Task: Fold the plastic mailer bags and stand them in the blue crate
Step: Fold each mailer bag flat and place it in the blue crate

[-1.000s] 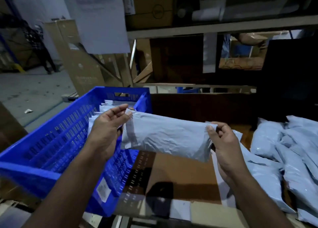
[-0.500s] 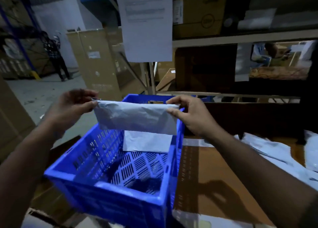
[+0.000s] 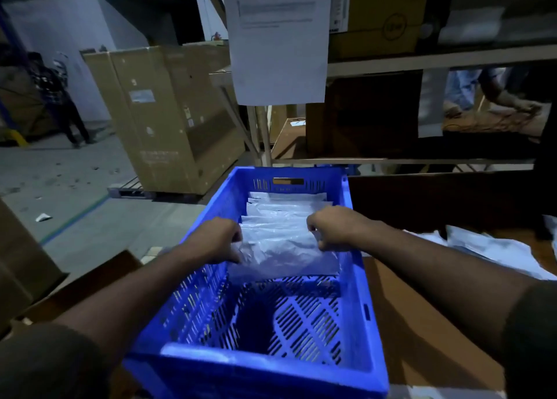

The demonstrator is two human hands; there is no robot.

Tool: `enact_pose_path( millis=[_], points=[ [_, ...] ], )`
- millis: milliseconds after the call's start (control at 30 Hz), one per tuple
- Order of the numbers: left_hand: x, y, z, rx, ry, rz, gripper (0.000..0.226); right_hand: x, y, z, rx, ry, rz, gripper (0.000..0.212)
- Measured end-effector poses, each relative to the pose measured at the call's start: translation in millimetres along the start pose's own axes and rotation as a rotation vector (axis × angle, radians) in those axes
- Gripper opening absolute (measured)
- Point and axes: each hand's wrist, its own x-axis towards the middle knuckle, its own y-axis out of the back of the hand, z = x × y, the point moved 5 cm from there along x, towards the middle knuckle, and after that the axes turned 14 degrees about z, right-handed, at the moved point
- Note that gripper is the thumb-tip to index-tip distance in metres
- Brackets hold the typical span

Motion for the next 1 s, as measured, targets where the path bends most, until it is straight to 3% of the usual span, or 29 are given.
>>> enact_pose_path(
  millis=[100, 300, 600, 800, 933, 1000],
  points=[
    [10, -23, 9, 0.133, -0.070, -0.066, 0.035, 9, -10, -11, -0.127, 0.004, -0.127, 0.041],
    [28, -41, 19, 0.259, -0.131, -0.048, 0.044, 26, -39, -20, -0.240, 0.026, -0.256, 0.062],
    [56, -44, 16, 0.339, -0.094, 0.095, 0.030, 53, -37, -4, -0.295, -0.059, -0.158, 0.046],
    [60, -48, 15, 0.338, -0.084, 0.110, 0.032, 55, -41, -2, -0.382, -0.053, -0.095, 0.038],
    [60, -47, 11, 0.302, -0.056, 0.088, 0.037, 53, -35, -6, -0.285, -0.061, 0.034, 0.035],
    [62, -45, 9, 0.252, -0.015, 0.070, 0.036, 52, -42, -11, -0.258, -0.023, -0.013, 0.028]
  ],
)
